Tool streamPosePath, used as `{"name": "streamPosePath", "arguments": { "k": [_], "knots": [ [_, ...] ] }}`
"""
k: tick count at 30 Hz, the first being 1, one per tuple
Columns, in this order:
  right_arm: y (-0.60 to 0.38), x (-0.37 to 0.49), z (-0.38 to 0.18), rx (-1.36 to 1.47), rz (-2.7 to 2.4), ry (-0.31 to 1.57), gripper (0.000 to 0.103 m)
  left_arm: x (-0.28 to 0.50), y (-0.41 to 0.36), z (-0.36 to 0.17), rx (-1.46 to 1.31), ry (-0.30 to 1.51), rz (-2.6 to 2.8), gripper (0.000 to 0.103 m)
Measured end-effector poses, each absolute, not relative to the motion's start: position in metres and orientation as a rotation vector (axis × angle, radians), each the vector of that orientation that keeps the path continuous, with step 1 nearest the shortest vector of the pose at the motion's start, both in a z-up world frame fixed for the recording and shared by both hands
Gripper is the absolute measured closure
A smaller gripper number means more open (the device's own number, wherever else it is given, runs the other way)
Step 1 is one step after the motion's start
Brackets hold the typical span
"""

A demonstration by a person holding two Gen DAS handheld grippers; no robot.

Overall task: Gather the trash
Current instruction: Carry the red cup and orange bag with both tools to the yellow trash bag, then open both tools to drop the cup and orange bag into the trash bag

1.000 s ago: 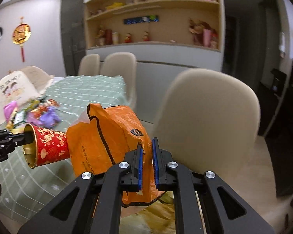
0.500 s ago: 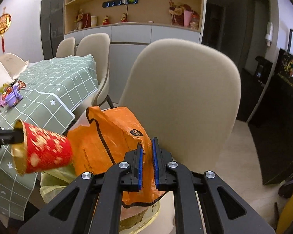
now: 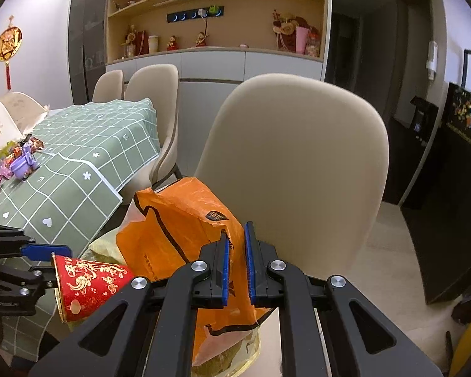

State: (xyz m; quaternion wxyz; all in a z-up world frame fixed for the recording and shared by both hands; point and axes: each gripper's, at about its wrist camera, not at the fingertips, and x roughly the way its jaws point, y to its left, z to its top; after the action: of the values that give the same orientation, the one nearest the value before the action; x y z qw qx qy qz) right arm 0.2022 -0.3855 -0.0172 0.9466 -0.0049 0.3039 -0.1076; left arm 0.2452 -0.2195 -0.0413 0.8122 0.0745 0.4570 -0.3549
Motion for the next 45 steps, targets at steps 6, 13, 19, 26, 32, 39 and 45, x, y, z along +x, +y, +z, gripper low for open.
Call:
{"name": "streamPosePath", "arguments": {
  "k": [6,13,19,26,32,39,45],
  "knots": [
    [-0.385,0.204,-0.012,-0.009,-0.228,0.603,0.093,0.241,-0.209,-0.029,0.160,0.939,-0.765,0.070],
    [-0.387,0.191,0.007,0.003,-0.220,0.574,0.093,0.246,-0.202,-0.024,0.108,0.943,-0.761,0.070],
    [-0.359,0.201,-0.019,-0.072,-0.178,0.635,0.093,0.250,-0.175,-0.001,0.058,0.871,-0.721,0.060],
    [-0.344,0.228,-0.084,-0.098,-0.148,0.821,0.093,0.243,-0.155,-0.003,0.056,0.889,-0.698,0.059],
    [-0.343,0.225,-0.088,-0.060,-0.055,0.890,0.093,0.243,-0.146,-0.009,0.037,0.904,-0.689,0.057],
    [-0.335,0.227,-0.107,-0.007,0.047,1.019,0.093,0.241,-0.139,-0.014,0.013,0.909,-0.699,0.056],
    [-0.337,0.230,-0.098,0.025,-0.016,0.960,0.092,0.237,-0.115,-0.006,-0.007,0.881,-0.687,0.051]
  ]
}}
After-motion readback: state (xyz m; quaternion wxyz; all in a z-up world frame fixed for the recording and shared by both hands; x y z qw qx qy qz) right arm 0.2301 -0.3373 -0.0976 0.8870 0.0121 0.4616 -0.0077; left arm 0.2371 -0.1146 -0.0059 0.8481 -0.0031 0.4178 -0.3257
